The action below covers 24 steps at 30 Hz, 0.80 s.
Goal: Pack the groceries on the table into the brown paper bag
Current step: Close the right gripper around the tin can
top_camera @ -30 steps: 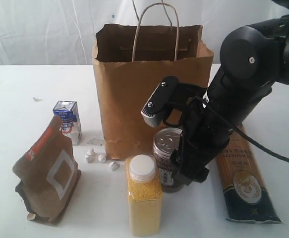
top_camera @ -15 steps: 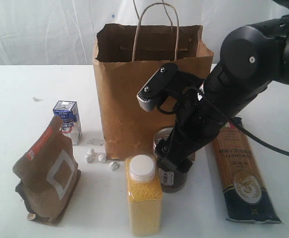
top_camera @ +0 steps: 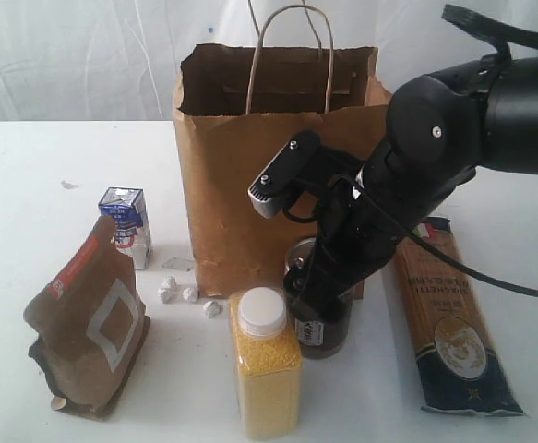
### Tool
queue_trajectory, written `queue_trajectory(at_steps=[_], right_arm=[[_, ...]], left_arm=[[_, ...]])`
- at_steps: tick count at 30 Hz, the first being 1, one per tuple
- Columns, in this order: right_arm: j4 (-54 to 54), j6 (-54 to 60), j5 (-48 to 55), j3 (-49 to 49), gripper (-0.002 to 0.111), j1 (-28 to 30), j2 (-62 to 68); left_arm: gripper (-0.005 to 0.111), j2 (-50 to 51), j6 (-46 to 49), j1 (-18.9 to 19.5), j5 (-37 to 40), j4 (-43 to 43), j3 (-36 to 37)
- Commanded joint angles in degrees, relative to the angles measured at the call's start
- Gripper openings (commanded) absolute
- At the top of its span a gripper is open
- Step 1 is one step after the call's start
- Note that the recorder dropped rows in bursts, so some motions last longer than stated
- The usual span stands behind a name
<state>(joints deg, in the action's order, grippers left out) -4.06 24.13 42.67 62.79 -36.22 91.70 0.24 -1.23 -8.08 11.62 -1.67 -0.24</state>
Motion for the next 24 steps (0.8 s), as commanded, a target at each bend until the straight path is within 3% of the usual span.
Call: queue_trajectory(at_steps=[1, 19, 21, 24], right_arm=[[0.2, -0.2, -1.7, -0.2, 0.096, 0.2, 0.1], [1.1, -0.3, -4.8, -0.2, 0.096, 0.2, 3.9], [1.0, -0.6, -5.6, -0.2, 0.09, 0.2, 3.9], [1.0, -2.2, -6.0, -0.2, 0.068, 0.2, 3.9]], left_arm=[[0.0, -0.2, -0.1, 0.0, 0.0, 0.0, 0.2], [0.0, -0.2, -0.1, 0.0, 0.0, 0.0, 0.2], [0.0, -0.2, -0.1, 0.0, 0.0, 0.0, 0.2], [0.0, -0.2, -0.1, 0.0, 0.0, 0.0, 0.2]])
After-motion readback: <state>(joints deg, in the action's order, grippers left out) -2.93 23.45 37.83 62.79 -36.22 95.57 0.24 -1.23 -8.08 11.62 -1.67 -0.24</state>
